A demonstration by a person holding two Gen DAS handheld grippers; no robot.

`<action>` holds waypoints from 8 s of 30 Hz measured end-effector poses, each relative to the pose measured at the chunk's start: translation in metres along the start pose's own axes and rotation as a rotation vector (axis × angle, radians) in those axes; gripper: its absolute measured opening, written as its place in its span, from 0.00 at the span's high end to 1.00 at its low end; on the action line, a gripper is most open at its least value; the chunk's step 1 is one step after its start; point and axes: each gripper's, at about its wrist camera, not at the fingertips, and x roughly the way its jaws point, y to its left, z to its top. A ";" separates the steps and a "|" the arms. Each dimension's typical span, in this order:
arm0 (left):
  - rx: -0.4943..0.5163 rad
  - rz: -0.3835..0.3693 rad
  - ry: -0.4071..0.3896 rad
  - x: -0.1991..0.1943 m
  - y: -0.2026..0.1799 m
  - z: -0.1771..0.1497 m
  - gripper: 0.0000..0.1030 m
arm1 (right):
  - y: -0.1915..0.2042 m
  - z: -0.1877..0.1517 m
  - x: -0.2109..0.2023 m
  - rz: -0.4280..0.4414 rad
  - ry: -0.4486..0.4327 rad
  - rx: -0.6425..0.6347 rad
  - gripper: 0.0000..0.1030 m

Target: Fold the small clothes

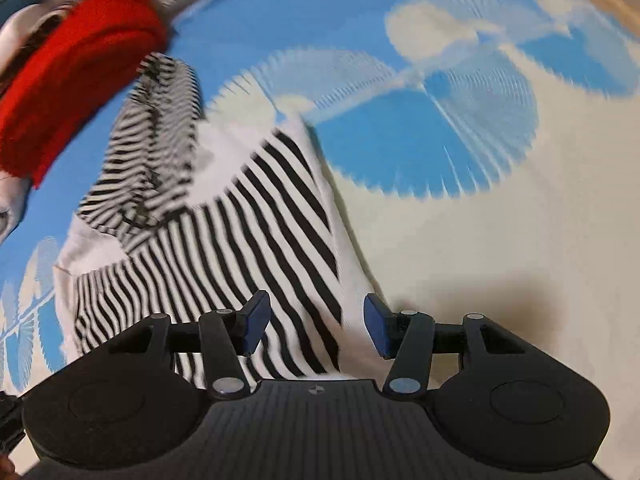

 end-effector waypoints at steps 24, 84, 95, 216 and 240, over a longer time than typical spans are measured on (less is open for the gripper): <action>0.074 0.174 0.122 0.042 -0.001 -0.015 0.73 | 0.012 -0.009 0.011 -0.158 -0.083 -0.069 0.46; 0.410 0.170 -0.126 0.000 -0.107 -0.048 0.27 | 0.044 -0.004 -0.048 -0.081 -0.174 -0.404 0.37; 0.409 0.176 -0.256 -0.016 -0.118 -0.050 0.22 | 0.044 0.003 -0.053 -0.127 -0.189 -0.476 0.27; -0.154 -0.116 0.399 0.073 -0.025 0.002 0.51 | 0.022 0.037 -0.009 0.230 0.114 -0.152 0.47; -0.312 0.048 0.324 0.069 0.048 0.016 0.60 | 0.049 0.013 0.015 0.046 0.157 -0.328 0.80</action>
